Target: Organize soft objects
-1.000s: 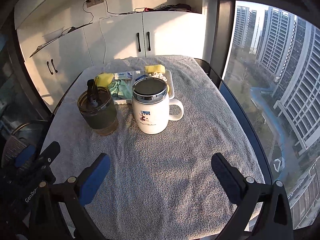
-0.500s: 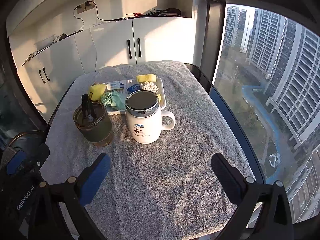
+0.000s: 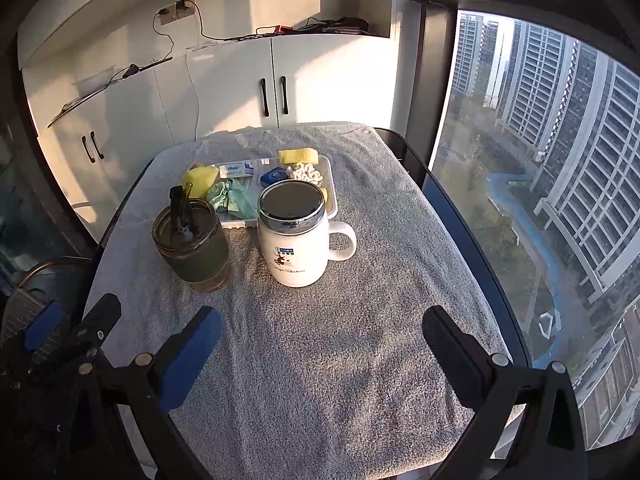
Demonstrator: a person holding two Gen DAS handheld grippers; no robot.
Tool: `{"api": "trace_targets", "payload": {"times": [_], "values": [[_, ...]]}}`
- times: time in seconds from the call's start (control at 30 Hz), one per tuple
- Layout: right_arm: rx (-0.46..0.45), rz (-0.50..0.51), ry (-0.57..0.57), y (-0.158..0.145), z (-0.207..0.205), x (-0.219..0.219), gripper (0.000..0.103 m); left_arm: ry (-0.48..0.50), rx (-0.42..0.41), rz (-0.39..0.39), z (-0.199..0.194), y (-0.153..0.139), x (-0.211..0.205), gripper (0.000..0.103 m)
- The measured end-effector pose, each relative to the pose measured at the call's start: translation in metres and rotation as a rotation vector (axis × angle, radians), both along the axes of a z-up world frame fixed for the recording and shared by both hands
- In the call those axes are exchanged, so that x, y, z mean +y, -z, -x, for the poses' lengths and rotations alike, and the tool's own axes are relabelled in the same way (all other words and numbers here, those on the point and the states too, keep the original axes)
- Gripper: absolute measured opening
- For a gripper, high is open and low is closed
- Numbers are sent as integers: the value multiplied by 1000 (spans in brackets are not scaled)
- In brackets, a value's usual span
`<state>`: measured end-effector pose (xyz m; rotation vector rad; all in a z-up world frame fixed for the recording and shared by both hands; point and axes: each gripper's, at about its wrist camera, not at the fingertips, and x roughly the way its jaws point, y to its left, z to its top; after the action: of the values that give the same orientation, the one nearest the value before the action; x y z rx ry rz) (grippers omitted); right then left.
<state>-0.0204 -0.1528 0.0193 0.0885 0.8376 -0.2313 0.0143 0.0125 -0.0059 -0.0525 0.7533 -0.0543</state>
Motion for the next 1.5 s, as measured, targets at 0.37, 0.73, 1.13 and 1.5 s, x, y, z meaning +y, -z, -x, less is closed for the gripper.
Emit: {"api": "trace_targets", "payload": {"times": [0.37, 0.73, 1.13, 1.5], "values": [[-10, 11, -3, -1, 0, 1, 103, 9, -5, -13, 0, -1, -2, 81], [-14, 13, -14, -2, 0, 5, 103, 11, -12, -18, 0, -1, -2, 81], [-11, 14, -14, -2, -1, 5, 103, 14, -13, -28, 0, -2, -3, 81], [-14, 14, -13, -2, 0, 5, 103, 16, -11, -22, 0, -2, -2, 81]]}}
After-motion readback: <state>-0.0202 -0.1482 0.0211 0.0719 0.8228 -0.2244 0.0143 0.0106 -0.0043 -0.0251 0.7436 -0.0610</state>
